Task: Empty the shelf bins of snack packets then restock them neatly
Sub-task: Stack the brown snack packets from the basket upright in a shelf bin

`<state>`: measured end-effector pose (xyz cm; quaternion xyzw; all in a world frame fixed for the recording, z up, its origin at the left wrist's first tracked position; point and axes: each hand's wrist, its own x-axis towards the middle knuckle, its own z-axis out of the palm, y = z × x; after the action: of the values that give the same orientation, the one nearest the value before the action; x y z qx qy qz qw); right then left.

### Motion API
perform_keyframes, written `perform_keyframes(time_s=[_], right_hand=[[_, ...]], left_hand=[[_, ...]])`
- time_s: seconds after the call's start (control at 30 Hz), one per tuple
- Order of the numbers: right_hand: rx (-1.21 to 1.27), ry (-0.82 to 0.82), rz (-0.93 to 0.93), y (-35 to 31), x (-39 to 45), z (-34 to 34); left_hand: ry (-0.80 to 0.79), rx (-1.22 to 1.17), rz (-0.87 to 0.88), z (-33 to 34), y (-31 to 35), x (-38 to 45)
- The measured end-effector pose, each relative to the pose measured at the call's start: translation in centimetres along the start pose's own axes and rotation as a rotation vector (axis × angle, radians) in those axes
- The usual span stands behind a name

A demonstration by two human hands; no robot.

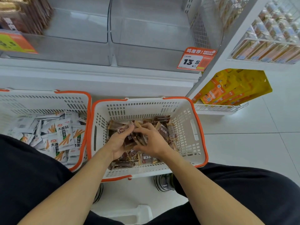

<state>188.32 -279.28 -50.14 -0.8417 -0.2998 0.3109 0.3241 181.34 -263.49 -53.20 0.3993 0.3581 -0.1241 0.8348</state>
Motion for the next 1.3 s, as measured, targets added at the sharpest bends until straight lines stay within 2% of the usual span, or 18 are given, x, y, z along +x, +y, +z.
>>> perform_keyframes(time_s=[0.1, 0.33, 0.4, 0.5, 0.63, 0.7, 0.87, 1.0, 1.17, 1.3], right_hand=[[0.040, 0.026, 0.021, 0.3, -0.2, -0.9], [0.539, 0.343, 0.235, 1.5, 0.2, -3.5], [0.555, 0.323, 0.238, 1.3, 0.4, -4.6], [0.341, 0.238, 0.217, 1.0, 0.5, -4.7], [0.430, 0.188, 0.207, 0.6, 0.9, -2.3], [0.463, 0.233, 0.238, 1.1, 1.3, -1.4], [0.635, 0.365, 0.412, 2.8, 1.7, -2.4], [0.708, 0.274, 0.419, 3.2, 1.7, -3.0], [0.747, 0.011, 0.376, 2.9, 1.5, -3.0], [0.754, 0.025, 0.406, 3.2, 1.7, -3.5]], left_hand=[[0.045, -0.031, -0.005, -0.4, -0.4, 0.2], [0.039, -0.142, -0.014, -1.0, 0.0, 0.7], [0.053, -0.155, -0.024, -1.0, -0.1, 0.8], [0.031, -0.188, -0.013, -1.0, 0.0, 0.8], [-0.040, -0.079, -0.021, -0.2, 0.3, 0.3], [-0.034, -0.017, -0.009, -0.1, 0.1, 0.4], [0.124, 0.098, 0.008, -0.7, -0.7, 0.7], [0.126, 0.123, 0.028, -0.2, -0.4, 0.5], [-0.003, 0.036, 0.019, 0.3, 0.4, 0.2], [0.030, 0.003, 0.013, 0.0, 0.4, 0.3]])
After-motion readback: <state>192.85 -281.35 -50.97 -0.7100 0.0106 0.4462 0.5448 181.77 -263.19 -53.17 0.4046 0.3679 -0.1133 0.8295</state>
